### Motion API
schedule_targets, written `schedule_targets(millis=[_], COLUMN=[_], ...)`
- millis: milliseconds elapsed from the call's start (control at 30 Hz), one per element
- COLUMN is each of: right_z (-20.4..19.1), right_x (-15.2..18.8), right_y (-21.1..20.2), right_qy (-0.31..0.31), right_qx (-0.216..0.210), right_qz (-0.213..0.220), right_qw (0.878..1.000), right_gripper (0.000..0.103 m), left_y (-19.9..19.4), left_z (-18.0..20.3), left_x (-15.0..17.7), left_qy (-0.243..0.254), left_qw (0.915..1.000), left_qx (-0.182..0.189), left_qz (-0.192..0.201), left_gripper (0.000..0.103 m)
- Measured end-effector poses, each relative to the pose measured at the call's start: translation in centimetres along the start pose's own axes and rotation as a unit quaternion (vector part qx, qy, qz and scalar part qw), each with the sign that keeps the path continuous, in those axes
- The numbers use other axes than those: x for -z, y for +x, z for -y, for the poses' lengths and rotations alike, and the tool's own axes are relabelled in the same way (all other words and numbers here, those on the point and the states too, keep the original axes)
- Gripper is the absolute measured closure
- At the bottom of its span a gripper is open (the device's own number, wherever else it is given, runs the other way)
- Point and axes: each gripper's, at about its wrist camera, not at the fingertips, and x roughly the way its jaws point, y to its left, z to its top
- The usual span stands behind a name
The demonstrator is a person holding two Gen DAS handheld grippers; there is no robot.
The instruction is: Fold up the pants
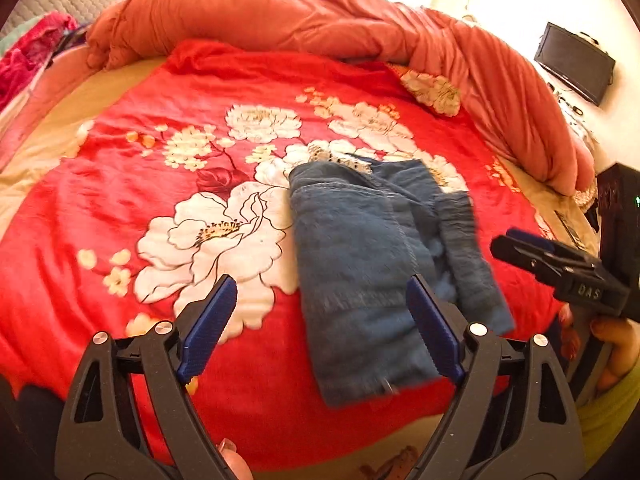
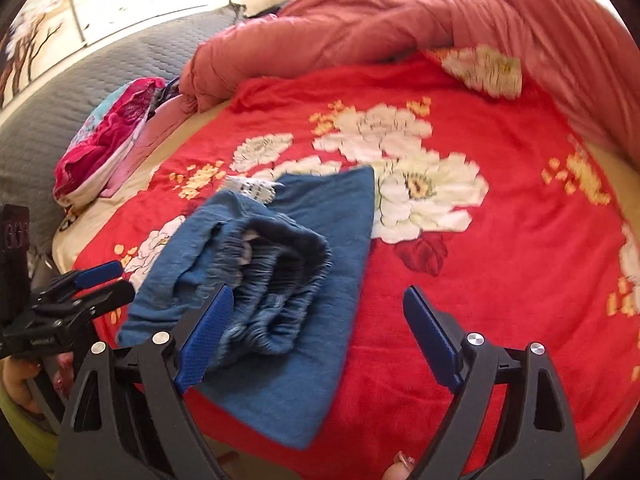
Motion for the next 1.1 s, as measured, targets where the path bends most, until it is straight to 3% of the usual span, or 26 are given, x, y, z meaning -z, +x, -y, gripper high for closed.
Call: schedule_targets(millis=[167, 300, 333, 367, 400, 433, 500, 667, 800, 933, 1100], right_z=[1.6, 2.2, 2.2, 2.2, 2.0, 1.7, 0.7, -1.4, -1.5, -0.1, 2.0], right_x=[-0.3, -0.5, -0.6, -0.7, -0.6, -0.7, -1.1, -3.6, -6.9, -8.7, -8.3], right_y=[3.2, 4.9, 5.0, 5.1, 5.1, 4.9, 4.0, 1.9, 2.6, 5.4, 9.9], right_qy=[0.046, 0.062, 0.061, 0.06, 0.057, 0.052, 0.028, -0.033, -0.058, -0.052, -0.016], right_qx=[-0.054, -0.095, -0.102, -0.108, -0.123, -0.13, -0.115, -0.086, -0.065, -0.051, -0.035], right_qz=[-0.039, -0.05, -0.05, -0.05, -0.051, -0.046, -0.027, 0.024, 0.052, 0.059, 0.023], right_qw=[0.997, 0.992, 0.992, 0.991, 0.989, 0.989, 0.993, 0.995, 0.995, 0.996, 0.999], right_gripper=[0.017, 0.017, 0.02, 0.034, 0.049, 0.054, 0.06, 0.063, 0.063, 0.063, 0.058], left_y=[4.1, 5.8, 6.1, 6.2, 6.2, 6.2, 5.8, 4.2, 5.2, 7.8, 11.9], left_z=[-0.8, -0.3, -0.1, 0.1, 0.4, 0.6, 1.1, 2.6, 2.7, 2.1, 0.9], left_x=[-1.0, -1.2, -1.3, -1.3, -1.4, -1.4, -1.8, -4.5, -7.3, -8.8, -8.8], left_qy=[-0.029, -0.031, -0.033, -0.033, -0.031, -0.03, -0.027, 0.009, 0.017, 0.024, 0.009], left_qw=[0.9975, 0.9953, 0.9942, 0.9938, 0.9935, 0.9941, 0.9947, 0.9976, 0.9983, 0.9985, 0.9996], left_qx=[0.04, 0.068, 0.078, 0.083, 0.087, 0.082, 0.083, 0.068, 0.054, 0.043, 0.023], left_qz=[-0.049, -0.061, -0.065, -0.066, -0.066, -0.064, -0.054, -0.012, 0.014, 0.024, -0.012], left_gripper=[0.024, 0.025, 0.028, 0.039, 0.04, 0.042, 0.048, 0.048, 0.048, 0.048, 0.046])
